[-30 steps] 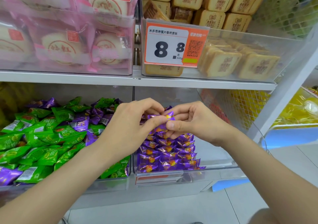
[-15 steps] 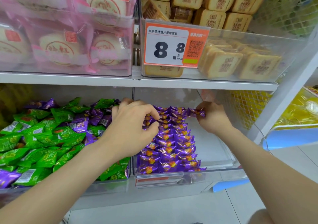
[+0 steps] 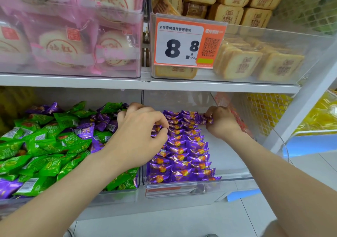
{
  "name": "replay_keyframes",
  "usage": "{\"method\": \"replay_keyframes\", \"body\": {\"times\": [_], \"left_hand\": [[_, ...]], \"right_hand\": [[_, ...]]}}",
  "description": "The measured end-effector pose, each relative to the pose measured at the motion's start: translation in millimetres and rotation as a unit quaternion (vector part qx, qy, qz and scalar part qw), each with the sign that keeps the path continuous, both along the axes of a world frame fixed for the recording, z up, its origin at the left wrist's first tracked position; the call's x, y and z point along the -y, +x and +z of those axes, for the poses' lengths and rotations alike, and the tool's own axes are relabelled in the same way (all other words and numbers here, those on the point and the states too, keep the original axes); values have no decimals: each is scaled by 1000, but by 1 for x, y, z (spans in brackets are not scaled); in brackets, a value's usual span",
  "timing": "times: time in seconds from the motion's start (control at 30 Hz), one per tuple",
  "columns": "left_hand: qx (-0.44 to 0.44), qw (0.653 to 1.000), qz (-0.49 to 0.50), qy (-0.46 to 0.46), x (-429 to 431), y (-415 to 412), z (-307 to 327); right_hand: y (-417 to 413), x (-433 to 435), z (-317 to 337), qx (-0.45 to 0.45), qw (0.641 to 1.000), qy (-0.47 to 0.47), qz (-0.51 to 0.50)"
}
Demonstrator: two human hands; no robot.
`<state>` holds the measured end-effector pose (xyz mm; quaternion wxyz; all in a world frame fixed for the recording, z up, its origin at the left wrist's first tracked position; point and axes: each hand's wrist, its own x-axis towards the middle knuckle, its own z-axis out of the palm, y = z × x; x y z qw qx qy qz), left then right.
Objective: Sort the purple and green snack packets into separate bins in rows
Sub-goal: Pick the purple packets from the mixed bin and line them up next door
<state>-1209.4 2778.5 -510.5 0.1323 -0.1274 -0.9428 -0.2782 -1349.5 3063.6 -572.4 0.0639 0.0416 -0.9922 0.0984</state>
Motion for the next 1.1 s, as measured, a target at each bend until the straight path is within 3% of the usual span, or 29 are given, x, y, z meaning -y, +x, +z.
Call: {"method": "replay_keyframes", "body": {"times": [0.2, 0.3, 0.47, 0.63, 0.8, 1.0, 1.1], "left_hand": [[-10, 1000, -14, 5, 3, 1, 2], [-14, 999, -35, 28, 9, 4, 5], [-55, 997, 16, 51, 31, 15, 12], [103, 991, 65, -59, 93, 18, 18], [224, 955, -3, -196, 122, 18, 20], [269, 935, -26, -231, 131, 8, 14], [290, 931, -24, -220, 136, 0, 16]], "right_hand": [[2, -2, 1, 1, 999, 2, -37], [13, 9, 14, -49, 997, -23, -46], [75, 80, 64, -79, 981, -117, 133], [142, 146, 91, -67, 937, -212, 269], [148, 180, 73, -104, 927, -171, 318], [136, 211, 76, -37, 939, -31, 341], [130, 230, 81, -53, 937, 76, 337]]}}
